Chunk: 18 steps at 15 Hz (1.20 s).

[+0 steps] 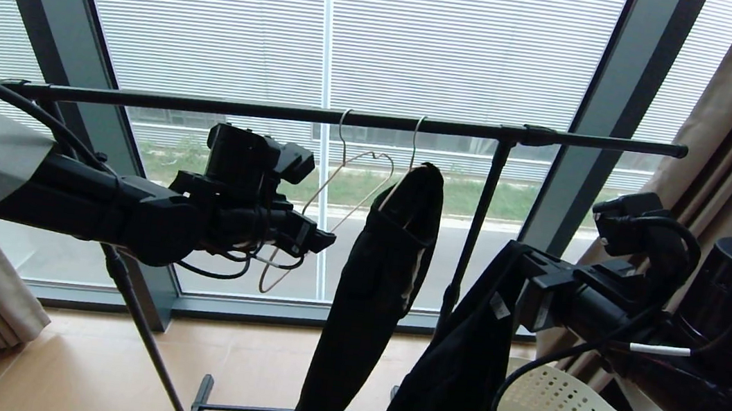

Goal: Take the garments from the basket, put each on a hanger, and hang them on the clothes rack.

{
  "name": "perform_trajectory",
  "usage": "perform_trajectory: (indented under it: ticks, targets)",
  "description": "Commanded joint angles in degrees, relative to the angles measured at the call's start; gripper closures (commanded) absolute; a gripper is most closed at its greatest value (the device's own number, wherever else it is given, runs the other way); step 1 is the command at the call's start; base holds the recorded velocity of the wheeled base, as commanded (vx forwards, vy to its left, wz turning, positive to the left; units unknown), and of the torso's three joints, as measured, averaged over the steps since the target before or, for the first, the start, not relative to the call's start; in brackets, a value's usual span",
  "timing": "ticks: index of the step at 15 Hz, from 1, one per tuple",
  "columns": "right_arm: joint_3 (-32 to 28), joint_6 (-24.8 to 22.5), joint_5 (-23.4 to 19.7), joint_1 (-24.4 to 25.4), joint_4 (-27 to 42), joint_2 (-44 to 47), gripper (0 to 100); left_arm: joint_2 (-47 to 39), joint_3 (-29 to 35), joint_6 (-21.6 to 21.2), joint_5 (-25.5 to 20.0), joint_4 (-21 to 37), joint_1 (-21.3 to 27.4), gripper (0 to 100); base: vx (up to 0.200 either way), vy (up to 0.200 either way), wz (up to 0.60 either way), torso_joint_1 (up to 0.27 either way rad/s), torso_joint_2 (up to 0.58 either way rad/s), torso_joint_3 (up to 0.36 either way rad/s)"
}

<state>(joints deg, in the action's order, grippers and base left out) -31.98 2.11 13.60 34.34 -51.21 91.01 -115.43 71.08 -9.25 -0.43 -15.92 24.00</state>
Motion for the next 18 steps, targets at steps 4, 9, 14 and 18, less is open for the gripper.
perform_trajectory:
  ticks: [4,9,14,18]
  targets:
    - [0.2,0.0,0.0,0.0,0.0,0.4,100,-0.2,-0.2,0.4,0.2,-0.2,0.1,100,0.0,0.0,0.0,0.0,0.0,0.0]
    - [0.5,0.0,0.0,0.1,0.0,0.3,100,-0.1,-0.2,0.4,0.3,-1.7,0.0,100,0.0,0.0,0.0,0.0,0.0,0.0]
    - [0.8,0.0,0.1,0.0,0.0,0.0,100,4.7,-1.7,1.4,0.3,-1.7,0.0,100,0.0,0.0,0.0,0.0,0.0,0.0]
    - [0.8,0.0,0.1,0.0,0.0,0.3,100,9.8,-7.5,1.1,0.3,-1.8,0.3,100,0.0,0.0,0.0,0.0,0.0,0.0]
